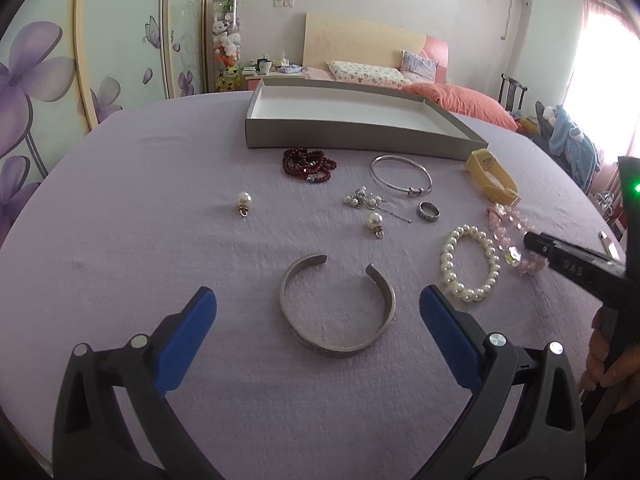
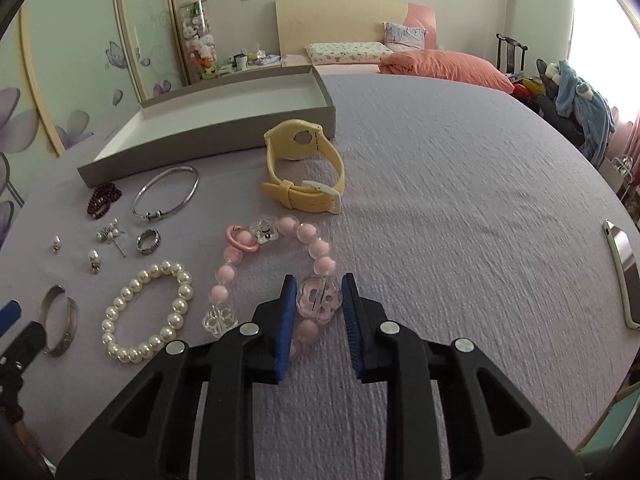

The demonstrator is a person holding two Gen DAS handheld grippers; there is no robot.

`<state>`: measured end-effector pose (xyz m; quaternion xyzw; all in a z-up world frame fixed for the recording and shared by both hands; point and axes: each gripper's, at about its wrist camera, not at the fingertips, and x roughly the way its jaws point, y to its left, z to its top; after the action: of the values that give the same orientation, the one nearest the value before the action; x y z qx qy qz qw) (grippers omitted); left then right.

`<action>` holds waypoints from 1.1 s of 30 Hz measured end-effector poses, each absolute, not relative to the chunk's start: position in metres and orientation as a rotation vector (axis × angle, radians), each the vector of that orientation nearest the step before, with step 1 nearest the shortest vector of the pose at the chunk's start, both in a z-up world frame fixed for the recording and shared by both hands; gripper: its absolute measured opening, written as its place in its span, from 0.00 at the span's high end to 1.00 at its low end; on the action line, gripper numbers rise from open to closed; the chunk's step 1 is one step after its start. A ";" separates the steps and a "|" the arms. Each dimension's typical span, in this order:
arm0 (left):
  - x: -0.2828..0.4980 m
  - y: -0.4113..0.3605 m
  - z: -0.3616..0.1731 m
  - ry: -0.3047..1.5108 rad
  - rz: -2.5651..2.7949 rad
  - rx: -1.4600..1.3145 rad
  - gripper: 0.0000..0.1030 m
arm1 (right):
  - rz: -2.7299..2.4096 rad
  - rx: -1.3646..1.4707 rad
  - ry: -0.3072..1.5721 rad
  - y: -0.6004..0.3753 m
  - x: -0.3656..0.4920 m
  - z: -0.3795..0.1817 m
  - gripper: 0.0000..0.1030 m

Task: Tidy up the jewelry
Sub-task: 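Grasp the pink beaded bracelet with the right tool while the left tool grasps the silver cuff, then carry the silver cuff and pink bracelet into the grey tray and release both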

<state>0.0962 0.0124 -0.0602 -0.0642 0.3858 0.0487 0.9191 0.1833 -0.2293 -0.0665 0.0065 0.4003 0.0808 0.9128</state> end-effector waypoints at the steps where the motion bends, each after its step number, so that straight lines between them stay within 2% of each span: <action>1: 0.099 0.011 -0.061 0.803 0.101 -0.123 0.02 | 0.172 0.018 0.816 -0.230 0.183 -0.064 0.77; 5: 0.106 0.006 -0.064 0.837 0.102 -0.093 0.02 | 0.190 0.027 0.795 -0.230 0.181 -0.058 0.77; 9: 0.112 0.004 -0.070 0.879 0.098 -0.088 0.18 | 0.203 0.041 0.786 -0.229 0.182 -0.056 0.77; 15: 0.114 0.003 -0.071 0.874 0.097 -0.084 0.35 | 0.213 0.053 0.779 -0.232 0.182 -0.054 0.77; 23: 0.108 0.008 -0.062 0.840 0.085 -0.118 0.35 | 0.257 0.063 0.744 -0.230 0.176 -0.042 0.77; 33: 0.095 0.021 -0.017 0.730 0.103 -0.109 0.35 | 0.305 0.052 0.670 -0.221 0.171 -0.015 0.77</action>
<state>0.0948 0.0207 -0.0175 -0.0531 0.3567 0.0502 0.9313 0.1712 -0.2209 -0.0152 0.0256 0.3272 0.1491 0.9328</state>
